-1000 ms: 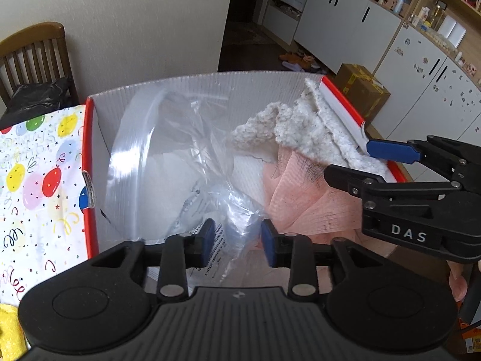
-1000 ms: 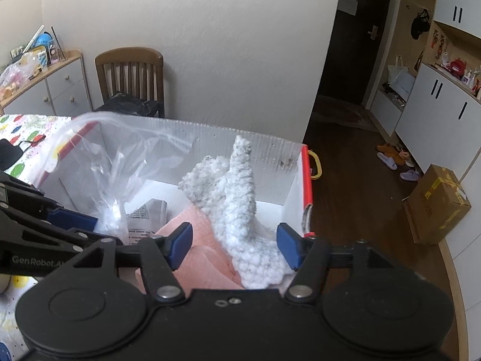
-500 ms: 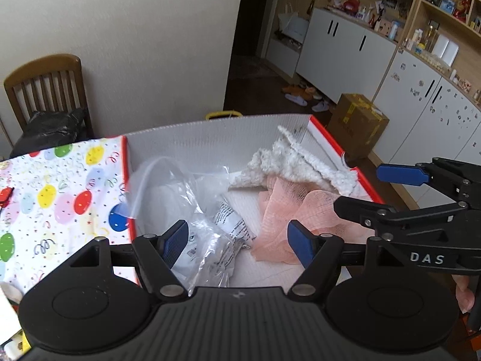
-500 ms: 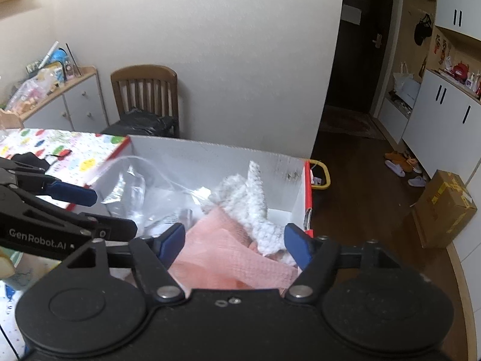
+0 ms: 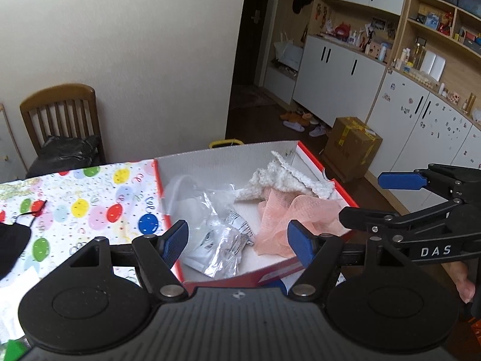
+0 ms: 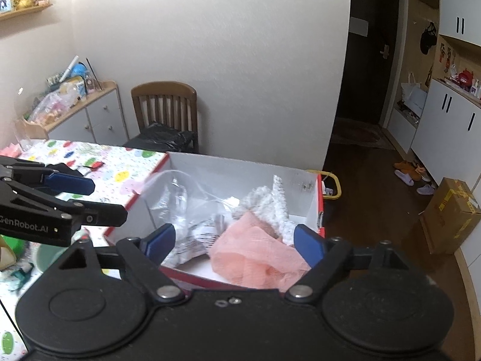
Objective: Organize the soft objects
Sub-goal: 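Open both grippers to drop the cloth and zip bag into the box, then withdraw both grippers from the box back over the table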
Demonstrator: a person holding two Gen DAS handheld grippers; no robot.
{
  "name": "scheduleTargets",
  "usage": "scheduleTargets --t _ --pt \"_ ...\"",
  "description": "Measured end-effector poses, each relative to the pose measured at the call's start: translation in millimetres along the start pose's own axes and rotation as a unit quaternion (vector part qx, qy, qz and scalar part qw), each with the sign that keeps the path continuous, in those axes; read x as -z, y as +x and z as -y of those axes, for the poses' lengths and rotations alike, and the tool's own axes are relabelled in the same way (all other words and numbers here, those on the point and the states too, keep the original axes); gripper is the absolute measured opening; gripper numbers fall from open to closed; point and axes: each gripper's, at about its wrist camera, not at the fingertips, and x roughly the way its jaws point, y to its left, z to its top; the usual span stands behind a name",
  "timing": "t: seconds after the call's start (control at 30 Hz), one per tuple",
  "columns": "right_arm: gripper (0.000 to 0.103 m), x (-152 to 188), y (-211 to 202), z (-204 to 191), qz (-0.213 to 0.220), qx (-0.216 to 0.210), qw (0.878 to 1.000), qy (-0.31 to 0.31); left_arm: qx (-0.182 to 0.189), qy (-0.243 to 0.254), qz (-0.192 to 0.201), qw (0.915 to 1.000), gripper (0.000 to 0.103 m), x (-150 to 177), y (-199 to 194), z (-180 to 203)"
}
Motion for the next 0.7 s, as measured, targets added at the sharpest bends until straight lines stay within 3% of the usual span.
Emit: scheduleTargets --t 0.37,0.7 --pt "0.095 2.4 -34.9 -29.4 0.024 -0.021 0.999 0.004 -0.004 -0.016 0.033 0.9993 0.073 16.8 -61.7 -21.1" --pt "0.095 6.9 -54.8 -75.7 0.039 -0.057 0.998 -0.005 -0.005 -0.033 0.063 0.9974 0.085 40.7 -103.1 -48.2"
